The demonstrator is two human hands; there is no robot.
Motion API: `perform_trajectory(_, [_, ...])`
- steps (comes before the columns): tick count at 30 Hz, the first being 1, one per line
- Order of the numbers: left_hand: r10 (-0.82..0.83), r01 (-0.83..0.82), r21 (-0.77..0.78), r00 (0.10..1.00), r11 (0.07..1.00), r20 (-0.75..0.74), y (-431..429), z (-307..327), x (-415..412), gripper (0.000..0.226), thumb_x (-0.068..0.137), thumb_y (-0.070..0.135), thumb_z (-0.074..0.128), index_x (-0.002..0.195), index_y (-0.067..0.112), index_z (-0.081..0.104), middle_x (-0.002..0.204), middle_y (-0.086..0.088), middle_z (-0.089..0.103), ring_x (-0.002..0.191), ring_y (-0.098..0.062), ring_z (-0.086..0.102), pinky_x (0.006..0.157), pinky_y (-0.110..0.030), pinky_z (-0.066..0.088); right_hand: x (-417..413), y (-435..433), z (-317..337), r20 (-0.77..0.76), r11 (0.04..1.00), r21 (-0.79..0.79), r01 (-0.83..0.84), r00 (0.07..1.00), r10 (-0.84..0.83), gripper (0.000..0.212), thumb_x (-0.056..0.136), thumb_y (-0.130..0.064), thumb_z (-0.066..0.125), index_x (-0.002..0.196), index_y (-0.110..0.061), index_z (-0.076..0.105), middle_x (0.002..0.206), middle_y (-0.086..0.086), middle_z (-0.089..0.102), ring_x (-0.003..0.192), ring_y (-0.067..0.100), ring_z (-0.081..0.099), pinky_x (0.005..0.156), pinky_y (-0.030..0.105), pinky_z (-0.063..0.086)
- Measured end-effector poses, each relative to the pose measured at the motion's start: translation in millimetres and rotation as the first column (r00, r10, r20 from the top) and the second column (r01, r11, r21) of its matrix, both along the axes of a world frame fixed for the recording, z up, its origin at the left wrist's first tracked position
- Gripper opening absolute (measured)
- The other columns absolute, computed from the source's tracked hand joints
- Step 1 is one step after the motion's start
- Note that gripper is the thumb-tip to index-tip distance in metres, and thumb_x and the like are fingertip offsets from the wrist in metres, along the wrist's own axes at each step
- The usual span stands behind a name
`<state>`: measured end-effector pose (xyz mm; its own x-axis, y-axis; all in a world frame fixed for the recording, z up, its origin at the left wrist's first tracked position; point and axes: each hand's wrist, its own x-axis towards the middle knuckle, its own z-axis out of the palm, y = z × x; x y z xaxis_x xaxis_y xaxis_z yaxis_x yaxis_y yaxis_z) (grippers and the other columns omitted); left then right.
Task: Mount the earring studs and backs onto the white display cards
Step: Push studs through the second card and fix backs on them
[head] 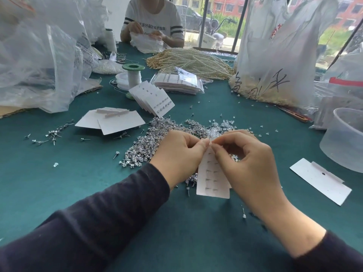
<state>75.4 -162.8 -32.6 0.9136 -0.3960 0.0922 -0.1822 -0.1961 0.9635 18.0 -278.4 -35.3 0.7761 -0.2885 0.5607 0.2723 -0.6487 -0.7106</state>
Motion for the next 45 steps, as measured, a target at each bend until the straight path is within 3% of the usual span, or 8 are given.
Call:
perform_trajectory(3, [0.049,-0.058,0.076,0.992,0.995,0.120,0,-2,2,0.031,0.087,0.020,0.058,0.067,-0.003,0.068,0.059,-0.020,0.061,0.052,-0.019,0.048,0.051,-0.026,0.043,-1,-1,0,0.000,1.000,-0.026,-0.007,1.000,0.007,0.013,0.075,0.000,0.067,0.072,-0.012,0.067,0.075,-0.004,0.063,0.071,0.009,0.060,0.067,0.020,0.049])
perform_trajectory(7, [0.063,-0.097,0.155,0.975,0.983,0.213,1,0,0,0.031,0.085,0.020,0.059,0.055,0.015,0.065,0.042,0.011,0.048,0.039,-0.002,0.040,0.042,-0.009,0.028,-1,0,0,-0.007,0.998,-0.063,0.004,1.000,-0.004,0.012,0.073,0.000,0.066,0.070,-0.011,0.066,0.074,-0.001,0.063,0.070,0.011,0.059,0.066,0.023,0.049])
perform_trajectory(17, [0.046,-0.096,0.157,0.955,0.983,0.292,2,1,-2,0.024,0.085,0.020,0.059,0.073,0.005,0.073,0.066,-0.010,0.070,0.063,-0.025,0.061,0.056,-0.023,0.043,-1,0,2,-0.034,0.999,-0.038,-0.002,0.999,0.001,0.009,0.074,-0.002,0.066,0.069,-0.010,0.067,0.073,-0.001,0.063,0.069,0.012,0.058,0.063,0.023,0.048])
perform_trajectory(23, [0.023,-0.111,0.219,0.929,0.969,0.370,3,7,-7,0.041,0.084,0.018,0.059,0.044,0.011,0.050,0.041,0.000,0.036,0.045,-0.014,0.032,0.044,-0.016,0.023,-3,2,3,-0.046,0.999,-0.039,-0.036,0.998,0.034,0.011,0.074,-0.001,0.065,0.067,-0.009,0.065,0.073,0.000,0.062,0.065,0.014,0.058,0.061,0.029,0.049])
perform_trajectory(29, [0.008,-0.078,0.182,0.936,0.980,0.353,4,6,-8,0.036,0.084,0.018,0.059,0.052,0.001,0.061,0.048,-0.016,0.055,0.046,-0.019,0.040,0.044,-0.021,0.030,-5,2,5,-0.058,0.997,-0.029,-0.067,0.996,0.065,0.012,0.074,0.002,0.065,0.066,-0.007,0.065,0.073,-0.001,0.061,0.063,0.016,0.057,0.059,0.030,0.048])
perform_trajectory(36, [0.030,-0.102,0.179,0.930,0.979,0.367,6,8,-8,0.047,0.083,0.016,0.059,0.040,0.010,0.041,0.039,0.002,0.028,0.043,-0.013,0.028,0.042,-0.018,0.023,-4,3,2,-0.024,0.994,-0.067,-0.091,0.996,0.089,0.014,0.073,0.005,0.067,0.067,-0.008,0.066,0.073,-0.003,0.062,0.065,0.015,0.058,0.059,0.029,0.048])
perform_trajectory(41, [-0.012,0.010,0.022,0.993,1.000,0.119,8,14,-7,0.039,0.084,0.013,0.059,0.046,0.002,0.057,0.042,-0.008,0.049,0.039,-0.014,0.046,0.043,-0.019,0.041,-4,-1,3,0.005,0.994,-0.064,-0.083,0.996,0.084,0.007,0.076,-0.010,0.061,0.072,-0.014,0.064,0.078,-0.006,0.062,0.076,0.009,0.059,0.071,0.024,0.047])
perform_trajectory(45, [-0.042,-0.021,-0.230,0.962,0.973,-0.269,11,27,-3,0.030,0.085,0.008,0.056,0.056,0.007,0.065,0.048,-0.004,0.064,0.041,-0.013,0.059,0.039,-0.019,0.046,-1,-16,9,-0.034,0.861,0.462,-0.215,0.965,0.260,0.011,0.077,-0.024,0.061,0.081,-0.020,0.070,0.085,-0.004,0.068,0.085,0.013,0.062,0.082,0.032,0.048])
